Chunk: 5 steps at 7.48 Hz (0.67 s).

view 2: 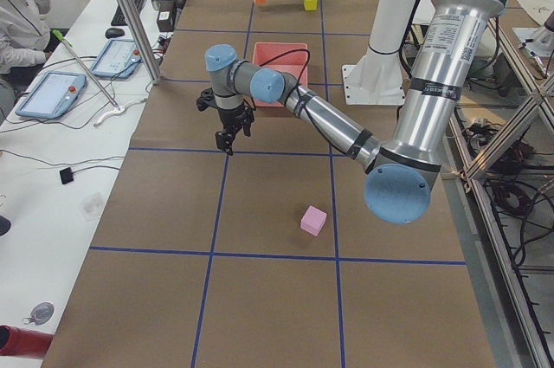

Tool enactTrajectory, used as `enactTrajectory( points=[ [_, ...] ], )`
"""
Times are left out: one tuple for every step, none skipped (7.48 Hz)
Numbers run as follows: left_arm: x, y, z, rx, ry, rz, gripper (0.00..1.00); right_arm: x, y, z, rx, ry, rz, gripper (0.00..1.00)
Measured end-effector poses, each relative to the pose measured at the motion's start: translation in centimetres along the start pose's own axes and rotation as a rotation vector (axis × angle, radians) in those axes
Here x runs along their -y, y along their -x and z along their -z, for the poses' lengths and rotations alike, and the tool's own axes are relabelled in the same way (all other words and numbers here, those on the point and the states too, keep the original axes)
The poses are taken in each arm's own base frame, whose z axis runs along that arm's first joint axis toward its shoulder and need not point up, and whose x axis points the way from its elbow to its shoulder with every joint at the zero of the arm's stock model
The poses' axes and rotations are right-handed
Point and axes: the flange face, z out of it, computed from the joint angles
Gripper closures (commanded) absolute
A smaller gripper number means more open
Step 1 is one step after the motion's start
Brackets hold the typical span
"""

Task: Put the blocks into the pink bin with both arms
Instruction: 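Grasp the orange cube with the right gripper and lift it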

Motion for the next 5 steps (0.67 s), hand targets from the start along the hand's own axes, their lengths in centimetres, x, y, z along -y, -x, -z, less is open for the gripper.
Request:
enactTrajectory(
  points=[
    [-0.5,2.5,0.3,0.011,-0.013,0.016,0.00,0.6,3.7,0.7,0.032,-0.013,-0.057,1.00],
    [-0.9,5.0,0.3,0.020,-0.019,0.015,0.00,0.8,7.8,1.4,0.063,-0.023,-0.113,1.00],
    [-1.1,6.5,0.1,0.024,-0.019,0.016,0.00,0.8,12.0,2.2,0.096,-0.030,-0.168,1.00],
    [-1.2,7.2,-0.1,0.025,-0.017,0.019,0.00,0.7,16.9,3.1,0.129,-0.028,-0.229,1.00],
    [-1.3,7.5,-0.3,0.025,-0.014,0.024,0.00,0.7,22.4,3.9,0.151,-0.016,-0.293,1.00]
  ],
)
